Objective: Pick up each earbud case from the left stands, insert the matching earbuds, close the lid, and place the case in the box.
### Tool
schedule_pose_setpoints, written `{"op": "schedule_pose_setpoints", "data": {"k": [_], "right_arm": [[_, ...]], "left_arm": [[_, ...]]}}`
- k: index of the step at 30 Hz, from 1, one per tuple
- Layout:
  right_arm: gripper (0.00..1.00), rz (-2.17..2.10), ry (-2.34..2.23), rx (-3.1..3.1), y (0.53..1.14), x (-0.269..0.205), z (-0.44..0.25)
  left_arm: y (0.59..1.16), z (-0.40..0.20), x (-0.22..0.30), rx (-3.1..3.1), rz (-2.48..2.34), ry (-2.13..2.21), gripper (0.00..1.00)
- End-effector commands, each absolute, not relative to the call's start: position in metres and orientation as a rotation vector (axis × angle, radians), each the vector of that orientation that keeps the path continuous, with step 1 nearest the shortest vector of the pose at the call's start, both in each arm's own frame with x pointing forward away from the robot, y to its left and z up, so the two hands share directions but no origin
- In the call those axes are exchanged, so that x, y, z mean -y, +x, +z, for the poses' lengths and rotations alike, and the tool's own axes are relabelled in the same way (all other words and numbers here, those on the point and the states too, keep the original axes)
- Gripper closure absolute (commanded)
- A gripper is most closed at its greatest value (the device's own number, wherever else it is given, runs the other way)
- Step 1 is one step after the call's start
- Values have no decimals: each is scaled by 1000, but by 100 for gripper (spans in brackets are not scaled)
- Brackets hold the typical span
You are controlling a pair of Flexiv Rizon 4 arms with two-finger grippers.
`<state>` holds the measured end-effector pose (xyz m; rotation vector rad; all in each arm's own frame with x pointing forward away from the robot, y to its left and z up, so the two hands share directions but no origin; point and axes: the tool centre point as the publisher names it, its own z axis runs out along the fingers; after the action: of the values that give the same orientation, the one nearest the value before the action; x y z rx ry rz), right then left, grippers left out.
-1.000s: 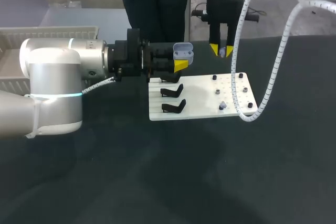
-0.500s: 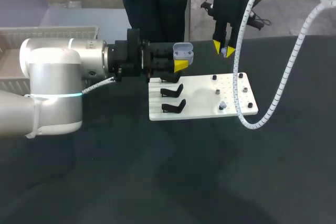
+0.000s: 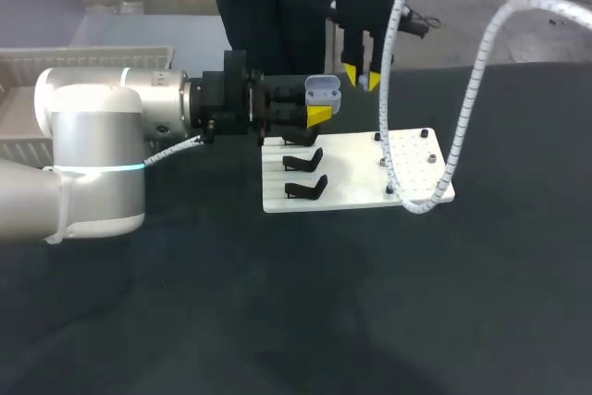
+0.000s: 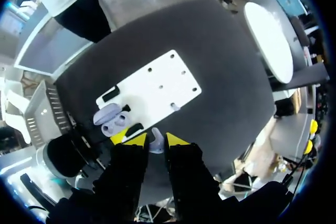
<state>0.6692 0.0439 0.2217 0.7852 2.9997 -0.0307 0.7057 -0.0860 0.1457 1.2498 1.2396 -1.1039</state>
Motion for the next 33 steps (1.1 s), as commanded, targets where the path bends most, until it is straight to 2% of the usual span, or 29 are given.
{"op": "schedule_pose_setpoints", "data": {"k": [1, 33], "right_arm": [[100, -150, 777, -3020, 681, -60, 224], [100, -291, 632, -3055, 695, -82, 205]], "left_arm": [[706, 146, 86, -1238, -1104, 1250, 100], [706, 146, 86, -1238, -1104, 1250, 100]]}}
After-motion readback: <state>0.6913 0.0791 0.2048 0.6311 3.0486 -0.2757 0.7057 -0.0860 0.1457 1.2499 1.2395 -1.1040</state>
